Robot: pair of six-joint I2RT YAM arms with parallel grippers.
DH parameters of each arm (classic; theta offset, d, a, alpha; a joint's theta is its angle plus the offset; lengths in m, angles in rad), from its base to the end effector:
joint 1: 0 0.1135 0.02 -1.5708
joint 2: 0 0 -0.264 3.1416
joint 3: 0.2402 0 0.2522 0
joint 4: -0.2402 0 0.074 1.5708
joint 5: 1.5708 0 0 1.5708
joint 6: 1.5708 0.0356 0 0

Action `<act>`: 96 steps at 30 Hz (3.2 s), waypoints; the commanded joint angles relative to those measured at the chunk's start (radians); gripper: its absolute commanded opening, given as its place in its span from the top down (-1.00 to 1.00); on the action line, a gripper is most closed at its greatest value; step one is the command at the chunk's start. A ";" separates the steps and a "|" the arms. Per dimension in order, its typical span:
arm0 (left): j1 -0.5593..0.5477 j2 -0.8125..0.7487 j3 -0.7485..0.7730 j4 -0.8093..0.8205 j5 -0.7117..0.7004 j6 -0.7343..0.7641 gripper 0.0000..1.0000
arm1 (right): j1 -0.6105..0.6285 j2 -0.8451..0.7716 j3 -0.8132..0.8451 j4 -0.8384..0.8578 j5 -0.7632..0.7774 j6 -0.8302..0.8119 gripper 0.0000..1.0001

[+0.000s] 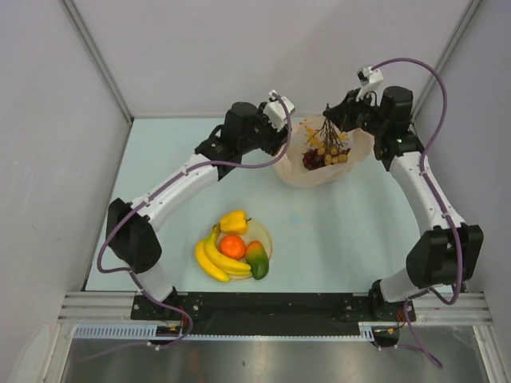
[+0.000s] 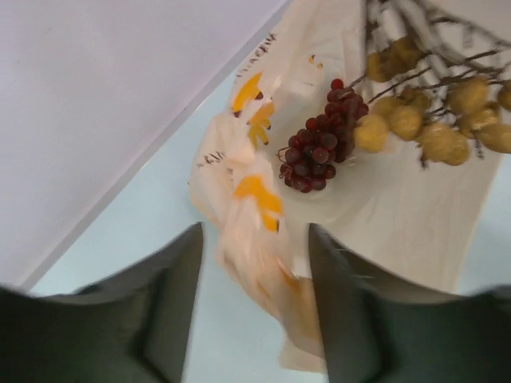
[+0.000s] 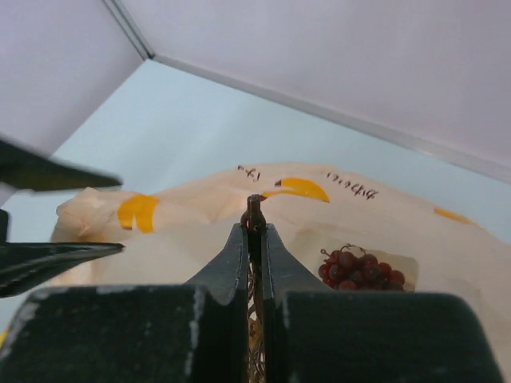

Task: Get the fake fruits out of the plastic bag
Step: Take out the fake fruit from the plastic bag, then place the fake fruit on the plate.

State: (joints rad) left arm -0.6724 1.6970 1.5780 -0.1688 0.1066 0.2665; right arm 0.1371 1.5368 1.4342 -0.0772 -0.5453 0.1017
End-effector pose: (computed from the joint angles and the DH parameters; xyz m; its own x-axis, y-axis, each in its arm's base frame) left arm 0.3172 -0.2574 0.3748 -0.0301 0.3587 -0.9330 0.7330 0.6426 0.2234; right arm 0.3577 0.0680 0.3933 -0.2394 0.0546 -0.9694 -0.6012 0.7757 0.1922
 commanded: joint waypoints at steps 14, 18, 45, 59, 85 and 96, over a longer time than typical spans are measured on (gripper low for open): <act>0.194 -0.390 -0.099 -0.061 0.093 -0.047 -1.00 | 0.533 -0.415 -0.003 -0.415 0.027 -0.424 1.00; 0.212 -0.555 -0.205 -0.110 0.145 -0.004 -0.99 | 0.670 -0.365 -0.023 -0.481 0.083 -0.416 1.00; 0.600 -0.981 -0.544 -0.112 0.581 -0.164 -1.00 | 0.872 0.105 -0.112 -0.260 0.137 -0.635 1.00; 0.628 -0.959 -0.581 -0.035 0.608 -0.227 -1.00 | 0.894 0.186 -0.112 -0.188 0.125 -0.580 0.90; 0.628 -0.907 -0.599 0.006 0.610 -0.242 -0.99 | 0.866 0.218 -0.112 -0.099 0.093 -0.435 -0.31; 0.628 -0.817 -0.509 0.046 0.498 -0.283 -0.99 | 0.839 0.011 0.207 -0.450 -0.030 -0.287 -0.94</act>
State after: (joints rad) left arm -0.0544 0.8406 0.9890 -0.1738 0.6613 0.0254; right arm 0.9936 1.7012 1.4406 -0.3920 -0.4816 -0.2657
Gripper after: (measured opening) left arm 0.996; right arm 0.948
